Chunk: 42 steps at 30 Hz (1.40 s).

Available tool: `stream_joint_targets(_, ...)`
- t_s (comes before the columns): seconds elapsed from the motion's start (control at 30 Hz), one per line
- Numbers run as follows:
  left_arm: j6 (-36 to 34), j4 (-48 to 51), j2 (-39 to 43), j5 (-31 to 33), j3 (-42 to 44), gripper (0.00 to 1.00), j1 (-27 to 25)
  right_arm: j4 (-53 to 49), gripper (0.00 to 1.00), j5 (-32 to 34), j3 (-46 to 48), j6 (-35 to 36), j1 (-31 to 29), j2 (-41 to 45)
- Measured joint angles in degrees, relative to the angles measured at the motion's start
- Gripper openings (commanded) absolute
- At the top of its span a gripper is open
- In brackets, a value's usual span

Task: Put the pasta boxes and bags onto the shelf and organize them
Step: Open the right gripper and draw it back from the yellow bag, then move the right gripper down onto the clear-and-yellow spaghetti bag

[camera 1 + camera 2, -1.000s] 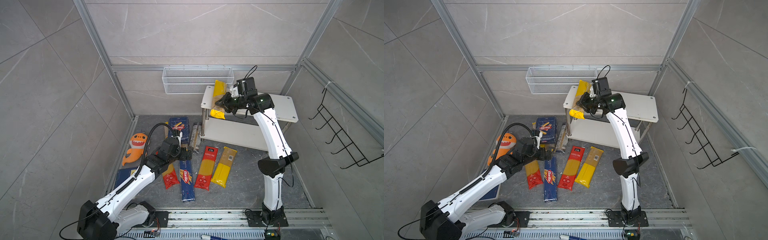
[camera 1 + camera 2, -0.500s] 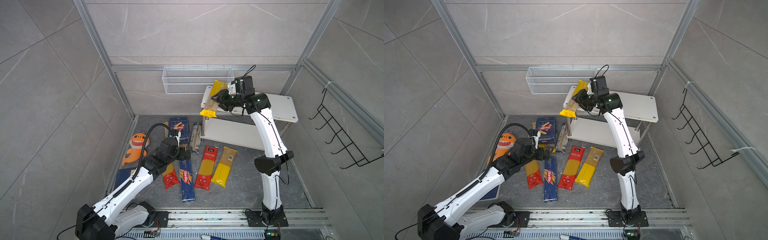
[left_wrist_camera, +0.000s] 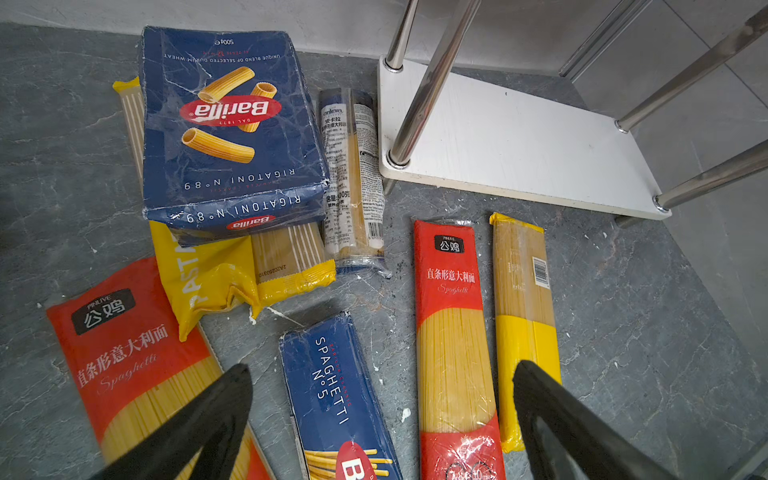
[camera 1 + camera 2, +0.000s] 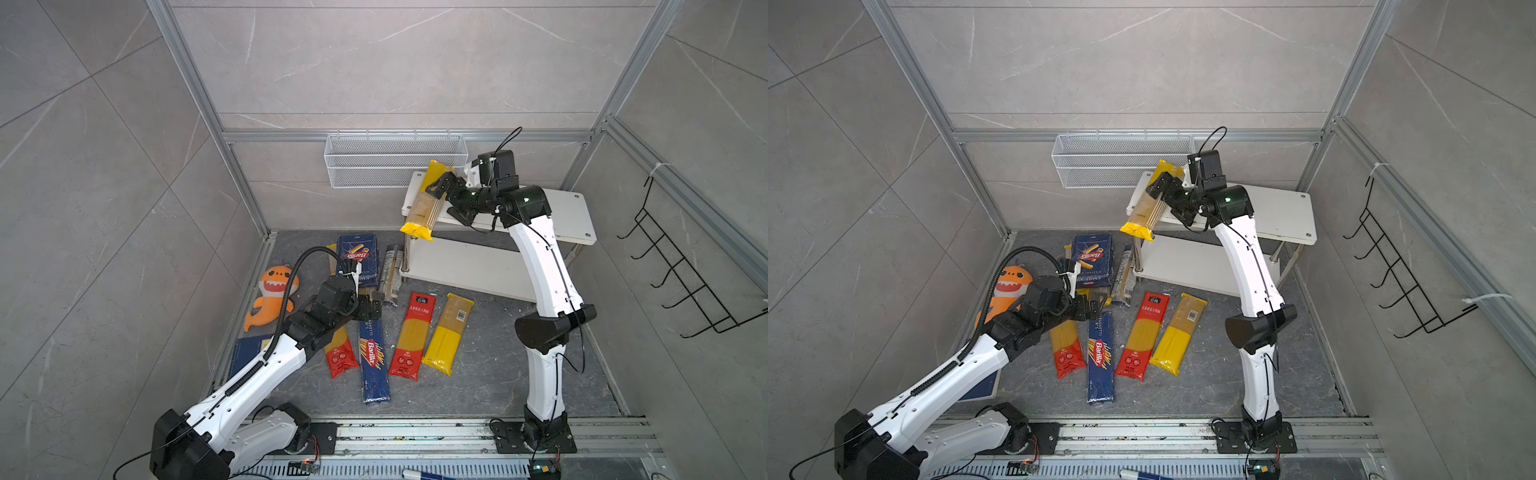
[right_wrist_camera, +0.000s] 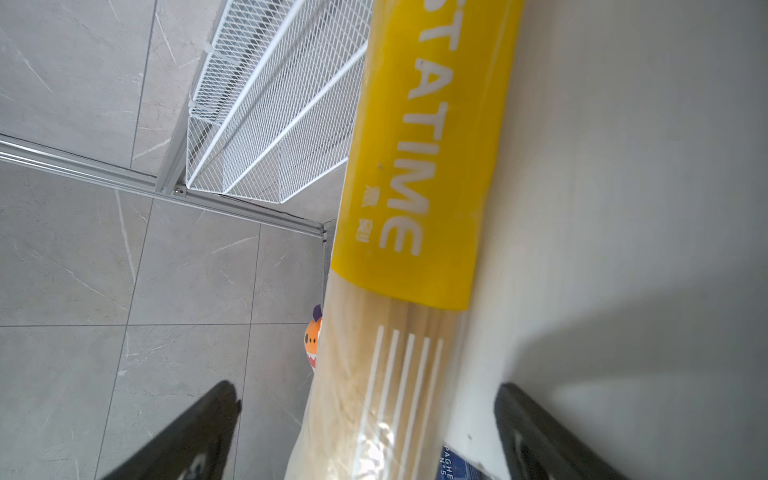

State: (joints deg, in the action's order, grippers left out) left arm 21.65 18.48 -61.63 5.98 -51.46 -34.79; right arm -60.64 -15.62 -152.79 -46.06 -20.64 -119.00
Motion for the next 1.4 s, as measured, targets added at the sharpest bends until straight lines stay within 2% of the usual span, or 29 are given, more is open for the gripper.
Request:
stream_joint_targets(0.3,1.0,0.8,0.0,1.5,0.0,1.0,0.0,0.3,0.99,4.5,11.0,4.2,1.6,12.6)
stream_joint_targets(0.4,1.6,2.0,-0.5,1.9,0.0,1.0,0.0,0.5,0.99,6.4,18.8,6.2,1.5,18.5)
stream_joint_targets(0.63,2.9,3.2,-0.8,1.6,0.0,1.0,0.0,3.4,0.97,11.6,54.7,8.1,-1.2,41.5)
stream_joint_targets(0.9,2.9,3.4,0.1,1.9,1.1,1.0,0.0,4.4,0.95,13.5,81.7,4.4,-5.5,60.6)
stream_joint_targets(1.17,5.1,4.8,4.0,2.8,5.4,1.0,0.0,11.1,0.96,13.3,100.7,-0.3,-8.2,63.1)
stream_joint_targets(1.4,7.8,6.6,8.3,2.7,8.5,1.0,0.0,18.3,0.99,15.1,105.0,-2.2,-11.1,55.6)
